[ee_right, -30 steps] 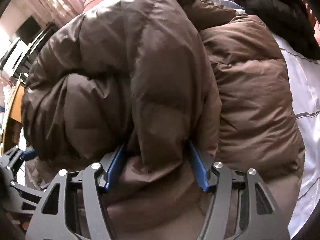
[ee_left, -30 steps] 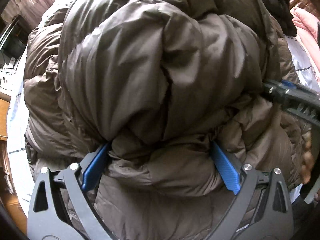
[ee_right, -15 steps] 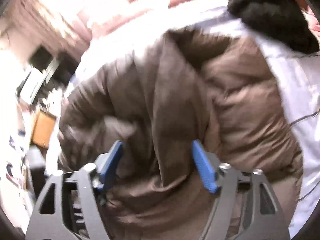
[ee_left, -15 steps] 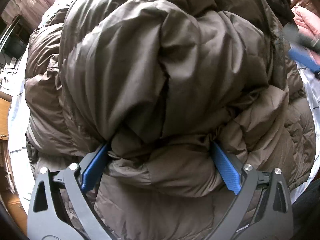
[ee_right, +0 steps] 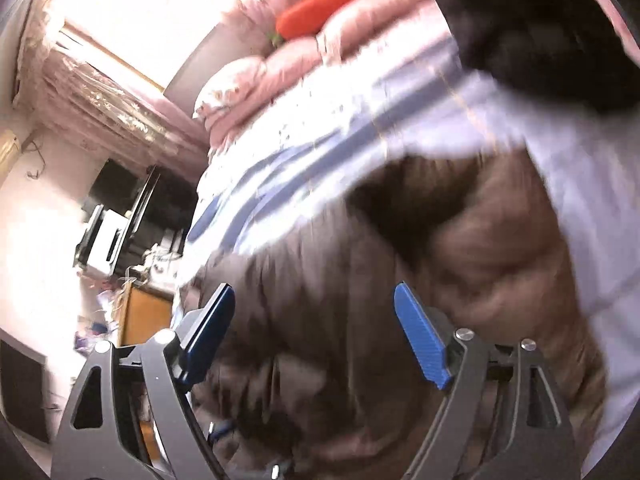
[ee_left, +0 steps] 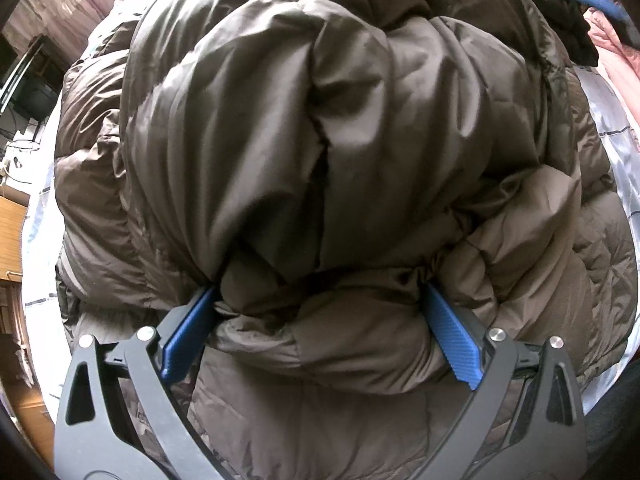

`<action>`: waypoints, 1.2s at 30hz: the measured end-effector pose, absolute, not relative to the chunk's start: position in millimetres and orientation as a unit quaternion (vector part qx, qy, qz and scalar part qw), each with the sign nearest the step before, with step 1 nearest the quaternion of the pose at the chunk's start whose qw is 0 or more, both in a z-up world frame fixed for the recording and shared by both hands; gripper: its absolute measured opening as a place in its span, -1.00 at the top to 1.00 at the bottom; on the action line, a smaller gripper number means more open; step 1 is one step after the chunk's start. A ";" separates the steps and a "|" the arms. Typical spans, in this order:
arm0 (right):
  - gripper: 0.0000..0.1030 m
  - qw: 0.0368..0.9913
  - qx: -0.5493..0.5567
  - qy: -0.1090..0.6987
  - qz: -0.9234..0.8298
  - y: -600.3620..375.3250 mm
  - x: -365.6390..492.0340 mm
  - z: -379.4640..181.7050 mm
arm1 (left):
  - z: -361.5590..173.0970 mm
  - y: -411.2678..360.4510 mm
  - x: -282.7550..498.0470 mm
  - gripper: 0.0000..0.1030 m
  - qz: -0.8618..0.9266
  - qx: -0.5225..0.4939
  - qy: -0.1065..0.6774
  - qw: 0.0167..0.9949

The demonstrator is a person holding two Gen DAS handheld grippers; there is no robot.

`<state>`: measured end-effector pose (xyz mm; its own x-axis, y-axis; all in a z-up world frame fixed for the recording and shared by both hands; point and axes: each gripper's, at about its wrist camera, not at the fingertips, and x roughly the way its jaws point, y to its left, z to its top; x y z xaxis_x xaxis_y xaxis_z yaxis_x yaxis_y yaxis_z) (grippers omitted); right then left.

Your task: Fold large clothes

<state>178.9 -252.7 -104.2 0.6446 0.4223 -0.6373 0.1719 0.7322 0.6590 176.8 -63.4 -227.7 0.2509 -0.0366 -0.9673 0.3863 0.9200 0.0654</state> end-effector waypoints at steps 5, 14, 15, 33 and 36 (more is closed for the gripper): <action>-0.69 0.774 0.366 0.511 0.070 -254.7 266.8 -137.8 | -230.8 -68.5 173.1 -0.95 -0.134 0.150 0.594 0.779; -0.69 0.683 0.402 0.604 0.087 -228.9 319.9 -200.9 | -241.0 -75.1 164.3 -0.96 -0.145 0.158 0.587 0.780; -0.68 0.683 0.403 0.603 0.088 -227.8 318.4 -203.4 | -242.2 -73.6 164.5 -0.96 -0.146 0.157 0.588 0.780; -0.97 0.773 0.223 0.589 0.079 -291.7 102.6 -141.4 | -182.3 21.1 152.3 -0.96 -0.173 0.051 0.608 0.773; -0.97 0.735 0.202 0.646 0.044 -326.5 39.4 -176.0 | -182.2 78.6 149.1 -0.96 -0.132 0.038 0.610 0.781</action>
